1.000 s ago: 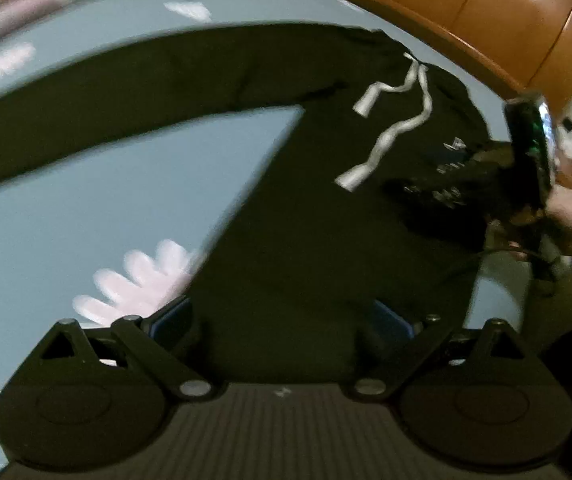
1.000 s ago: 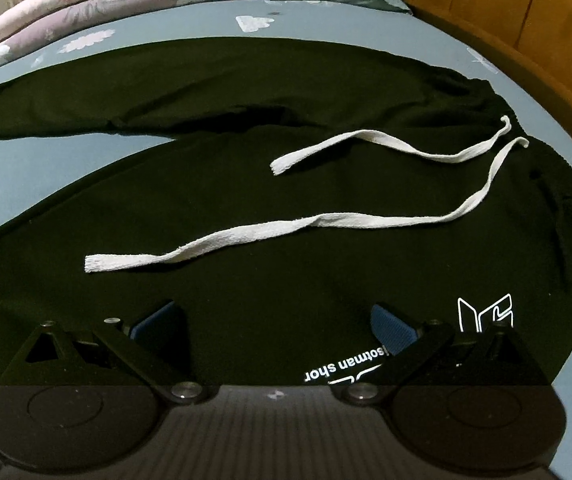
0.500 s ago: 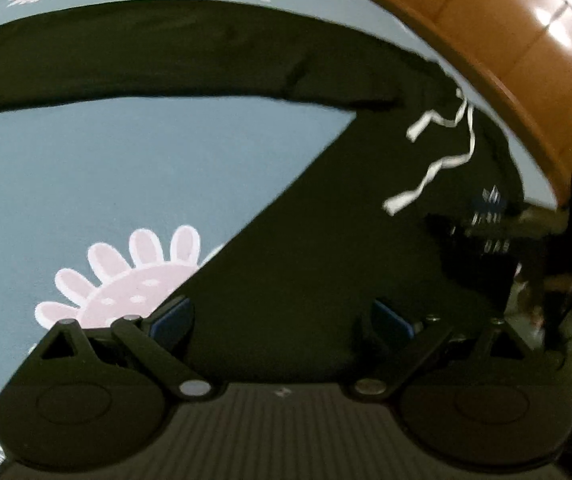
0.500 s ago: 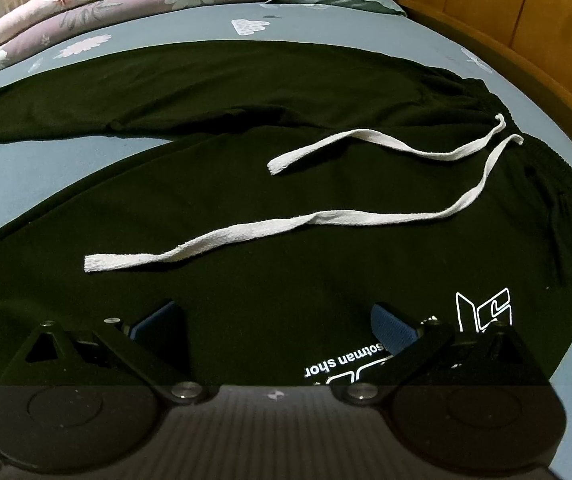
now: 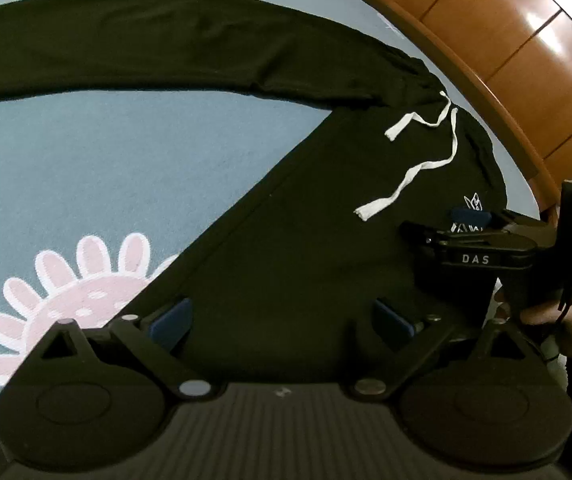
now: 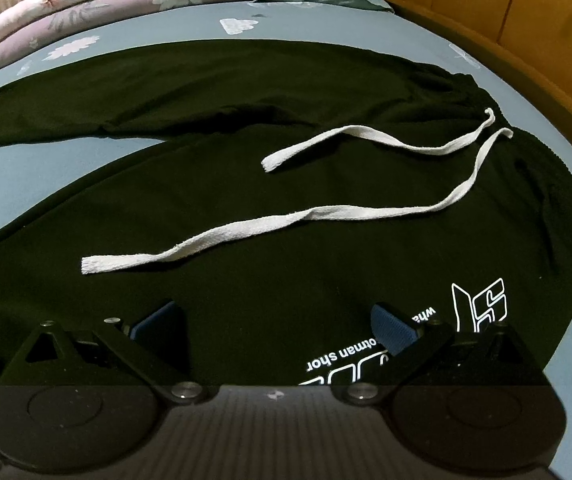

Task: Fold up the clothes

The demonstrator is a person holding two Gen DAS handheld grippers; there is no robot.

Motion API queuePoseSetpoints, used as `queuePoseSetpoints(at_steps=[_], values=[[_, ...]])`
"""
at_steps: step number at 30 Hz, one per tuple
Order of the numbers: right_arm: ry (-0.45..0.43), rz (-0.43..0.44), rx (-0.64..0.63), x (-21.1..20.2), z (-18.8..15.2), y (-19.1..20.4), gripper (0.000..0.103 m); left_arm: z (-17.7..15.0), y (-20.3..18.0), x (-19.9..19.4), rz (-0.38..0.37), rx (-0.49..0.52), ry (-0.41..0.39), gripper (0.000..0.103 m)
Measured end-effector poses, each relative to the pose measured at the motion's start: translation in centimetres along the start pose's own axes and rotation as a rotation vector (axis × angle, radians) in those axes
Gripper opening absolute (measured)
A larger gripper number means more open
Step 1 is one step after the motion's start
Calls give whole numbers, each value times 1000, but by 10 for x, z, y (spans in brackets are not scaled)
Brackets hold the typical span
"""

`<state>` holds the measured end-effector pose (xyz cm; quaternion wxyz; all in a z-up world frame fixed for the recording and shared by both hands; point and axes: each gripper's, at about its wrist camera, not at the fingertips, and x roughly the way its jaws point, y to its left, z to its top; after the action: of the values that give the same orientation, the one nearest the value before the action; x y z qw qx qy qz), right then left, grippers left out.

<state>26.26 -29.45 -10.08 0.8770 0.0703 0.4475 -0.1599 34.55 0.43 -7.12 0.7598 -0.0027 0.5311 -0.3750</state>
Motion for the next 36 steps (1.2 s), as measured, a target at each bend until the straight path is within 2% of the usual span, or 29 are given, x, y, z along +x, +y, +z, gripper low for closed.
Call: queuePoseSetpoints(at_steps=[9,12,15,20,28,31,36], values=[[32,5,-3,2,4,-1,103,0,8,-7,-22,-43,-18,96],[46,-3,3,1,7,0,103,1,4,-17,-38,-15,-56,96],[60,-10,8,0,9,1,103,4,0,-24,-17,9,-84,96],[61,-33,-2,-9,10,3,103,6,3,-25,-36,-3,-100,96],[16,-127,52,-50,9,-13,103,12,6,-18,3,37,-39,96],[11,-153,92,-62,6,-17,103,13,8,-20,-20,66,-34,96],[50,-90,83,-50,2,-7,103,14,17,-22,-15,52,-37,96]])
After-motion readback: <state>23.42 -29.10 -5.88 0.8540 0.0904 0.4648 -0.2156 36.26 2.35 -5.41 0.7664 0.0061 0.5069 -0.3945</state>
